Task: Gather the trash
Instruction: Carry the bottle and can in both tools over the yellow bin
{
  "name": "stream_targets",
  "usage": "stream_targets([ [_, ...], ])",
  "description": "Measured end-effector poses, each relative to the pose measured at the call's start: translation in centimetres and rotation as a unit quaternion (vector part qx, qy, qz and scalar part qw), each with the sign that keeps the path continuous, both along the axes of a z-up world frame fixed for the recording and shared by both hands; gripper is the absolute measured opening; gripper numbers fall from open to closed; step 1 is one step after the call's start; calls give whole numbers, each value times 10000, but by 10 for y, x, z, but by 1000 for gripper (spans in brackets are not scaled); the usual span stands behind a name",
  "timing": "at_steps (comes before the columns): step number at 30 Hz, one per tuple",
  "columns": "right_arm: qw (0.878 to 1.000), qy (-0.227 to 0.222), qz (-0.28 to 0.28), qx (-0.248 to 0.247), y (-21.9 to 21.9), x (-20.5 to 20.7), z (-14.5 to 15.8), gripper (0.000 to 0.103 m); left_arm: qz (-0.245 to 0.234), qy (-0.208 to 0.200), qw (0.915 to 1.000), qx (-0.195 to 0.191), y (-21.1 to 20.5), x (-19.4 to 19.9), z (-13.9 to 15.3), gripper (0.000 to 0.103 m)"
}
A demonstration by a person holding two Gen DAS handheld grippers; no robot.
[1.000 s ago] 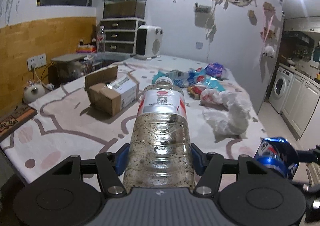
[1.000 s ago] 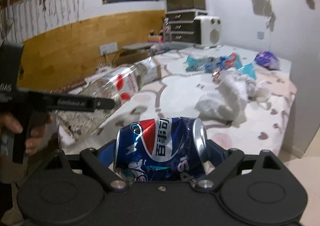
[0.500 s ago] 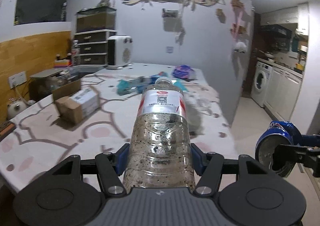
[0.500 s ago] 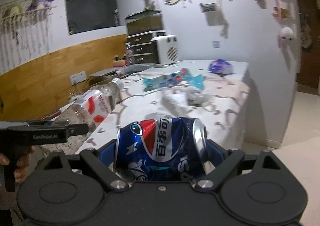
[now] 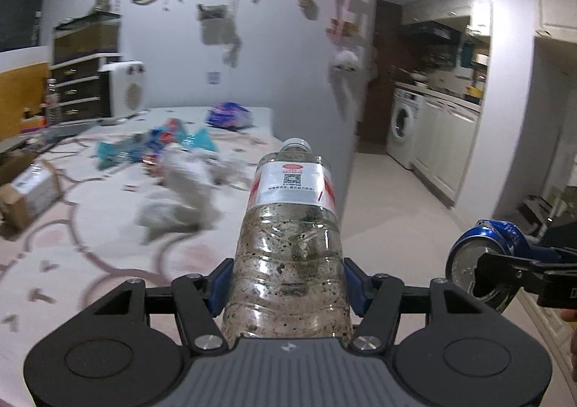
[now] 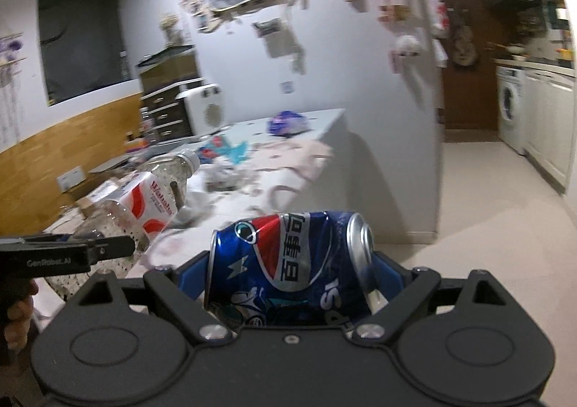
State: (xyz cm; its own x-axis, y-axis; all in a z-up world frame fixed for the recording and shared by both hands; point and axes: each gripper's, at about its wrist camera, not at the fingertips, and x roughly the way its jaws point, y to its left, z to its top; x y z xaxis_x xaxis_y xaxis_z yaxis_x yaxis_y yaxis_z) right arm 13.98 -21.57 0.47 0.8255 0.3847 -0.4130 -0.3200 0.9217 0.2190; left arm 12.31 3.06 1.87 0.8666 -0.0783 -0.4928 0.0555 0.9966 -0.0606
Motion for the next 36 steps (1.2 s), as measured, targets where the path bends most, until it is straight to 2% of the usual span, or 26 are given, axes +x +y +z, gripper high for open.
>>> stream_targets([
  [7,9980,142,-600,-134,-48,-4,-28,92,-444,322,9985,-79,-58,21,-32,62],
  [15,9913,524,-1160,-322,-76,7,-79,92,-565,906,9941,-171,-97,55,-87,62],
  [21,9859,879,-1399,-282,-85,30,-128,92,-510,1319,9899,-116,-113,90,-140,62],
  [27,9782,1273,-1635,-151,-85,65,-177,92,-495,1724,9838,-59,-116,130,-205,62],
  [36,9622,1793,-2043,169,-69,130,-256,92,-446,2365,9704,-189,-112,194,-296,62],
])
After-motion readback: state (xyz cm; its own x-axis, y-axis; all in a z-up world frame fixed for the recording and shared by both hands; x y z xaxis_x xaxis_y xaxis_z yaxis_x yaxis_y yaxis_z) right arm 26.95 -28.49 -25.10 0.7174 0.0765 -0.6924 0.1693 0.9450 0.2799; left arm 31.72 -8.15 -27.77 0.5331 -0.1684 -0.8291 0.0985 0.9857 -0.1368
